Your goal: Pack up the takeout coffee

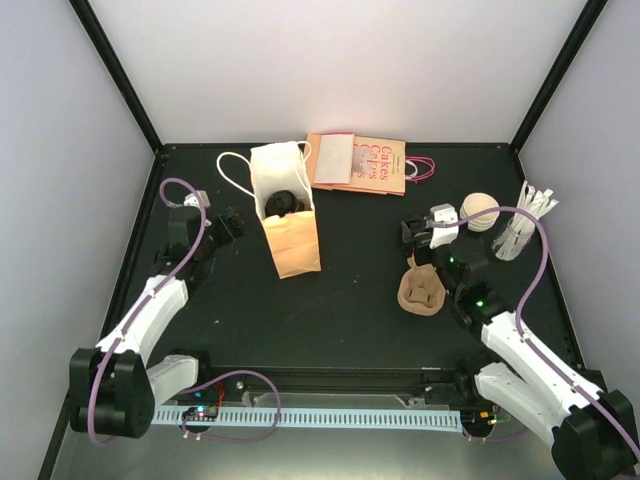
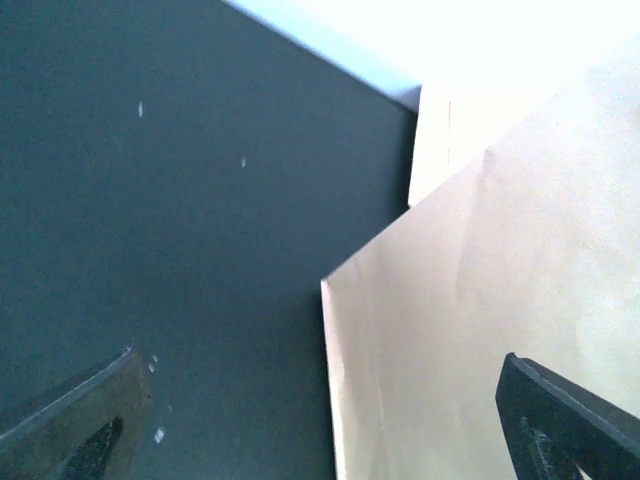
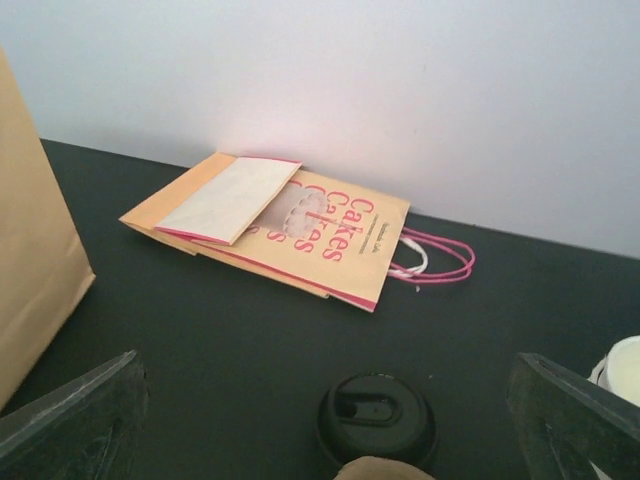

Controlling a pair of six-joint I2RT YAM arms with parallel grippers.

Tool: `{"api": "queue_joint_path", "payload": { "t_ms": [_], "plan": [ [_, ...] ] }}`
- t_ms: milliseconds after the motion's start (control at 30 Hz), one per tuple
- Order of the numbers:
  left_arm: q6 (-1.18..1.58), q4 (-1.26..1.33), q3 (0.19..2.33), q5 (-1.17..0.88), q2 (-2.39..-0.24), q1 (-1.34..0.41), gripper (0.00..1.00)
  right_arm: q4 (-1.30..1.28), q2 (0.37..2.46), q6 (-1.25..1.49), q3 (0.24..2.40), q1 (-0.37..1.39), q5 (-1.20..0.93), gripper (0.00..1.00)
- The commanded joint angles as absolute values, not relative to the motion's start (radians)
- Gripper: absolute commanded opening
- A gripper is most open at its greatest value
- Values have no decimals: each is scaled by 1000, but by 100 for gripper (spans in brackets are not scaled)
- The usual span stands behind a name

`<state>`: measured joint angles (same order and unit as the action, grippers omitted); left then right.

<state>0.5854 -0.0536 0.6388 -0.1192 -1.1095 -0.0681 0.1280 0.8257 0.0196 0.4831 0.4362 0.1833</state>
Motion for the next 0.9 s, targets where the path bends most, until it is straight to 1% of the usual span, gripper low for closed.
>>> {"api": "queue_joint_path", "payload": {
  "t_ms": [0,67,200,400,533,633,767,867],
  "plan": [
    [387,160,547,7,-1010,-95,99,443,866,-122,398,423,221,100],
    [344,234,502,95,-972,-97,99,492,912,-110,410,392,204,99],
    [225,355,437,174,-941,-84,99,546,991,-81,426,297,177,100],
    [199,450,418,175,-1032,-10,99,642,1094,-32,404,175,97,100],
    [195,515,411,172,-1101,-5,99,692,1169,-30,392,165,85,100],
    [189,552,411,155,-1144,-4,99,676,1186,-43,406,164,69,100],
    [186,509,448,144,-1158,-6,99,668,1203,-48,428,155,65,100],
    [150,596,397,148,-1130,-8,98,666,1214,-41,438,137,52,100]
  ]
}}
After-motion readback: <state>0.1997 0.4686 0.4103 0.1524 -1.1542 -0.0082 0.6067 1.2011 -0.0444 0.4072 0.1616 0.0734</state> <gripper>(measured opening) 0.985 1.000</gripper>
